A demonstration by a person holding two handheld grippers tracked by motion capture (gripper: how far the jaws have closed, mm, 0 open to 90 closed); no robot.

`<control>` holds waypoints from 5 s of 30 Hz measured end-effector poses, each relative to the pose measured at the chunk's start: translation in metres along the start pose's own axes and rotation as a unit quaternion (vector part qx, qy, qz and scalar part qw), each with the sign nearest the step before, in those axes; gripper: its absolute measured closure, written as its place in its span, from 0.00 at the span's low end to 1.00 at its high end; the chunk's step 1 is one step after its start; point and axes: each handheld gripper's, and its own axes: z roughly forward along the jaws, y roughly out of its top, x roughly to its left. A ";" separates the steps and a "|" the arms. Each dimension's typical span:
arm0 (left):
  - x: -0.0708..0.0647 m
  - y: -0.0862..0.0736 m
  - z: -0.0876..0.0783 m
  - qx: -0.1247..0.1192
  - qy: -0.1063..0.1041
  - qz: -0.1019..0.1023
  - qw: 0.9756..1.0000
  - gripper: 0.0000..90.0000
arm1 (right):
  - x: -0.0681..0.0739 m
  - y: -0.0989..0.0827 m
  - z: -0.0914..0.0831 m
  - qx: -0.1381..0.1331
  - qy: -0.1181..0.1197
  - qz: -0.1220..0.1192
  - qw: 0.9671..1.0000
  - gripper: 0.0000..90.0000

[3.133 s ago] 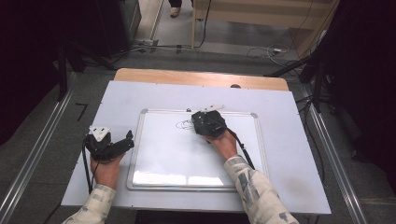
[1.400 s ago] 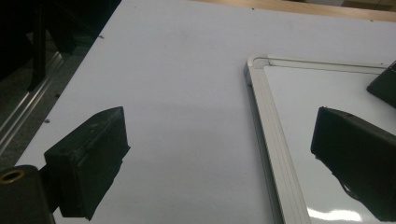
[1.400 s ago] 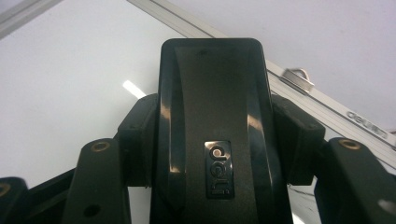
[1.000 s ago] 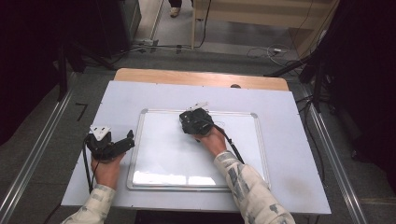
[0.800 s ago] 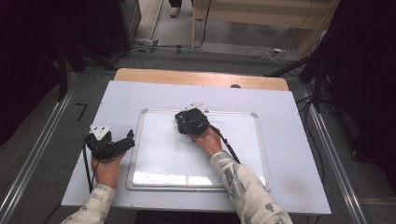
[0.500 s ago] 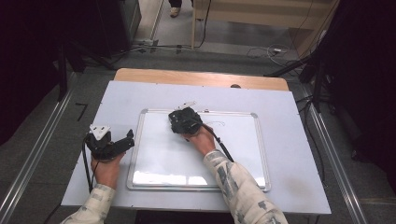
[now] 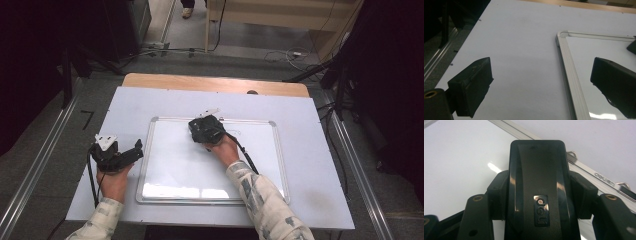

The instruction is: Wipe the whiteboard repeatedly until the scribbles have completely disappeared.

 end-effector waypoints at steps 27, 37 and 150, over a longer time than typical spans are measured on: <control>0.001 -0.002 -0.001 0.001 0.006 0.001 1.000 0.05 | -0.059 -0.035 -0.027 0.004 -0.032 0.039 0.999 0.43; 0.000 -0.001 -0.001 0.003 0.006 0.005 1.000 0.05 | -0.078 -0.044 -0.035 0.007 -0.042 0.052 0.998 0.43; -0.001 -0.002 0.000 0.001 0.008 0.009 1.000 0.05 | -0.034 -0.022 -0.018 0.005 -0.001 0.005 1.000 0.43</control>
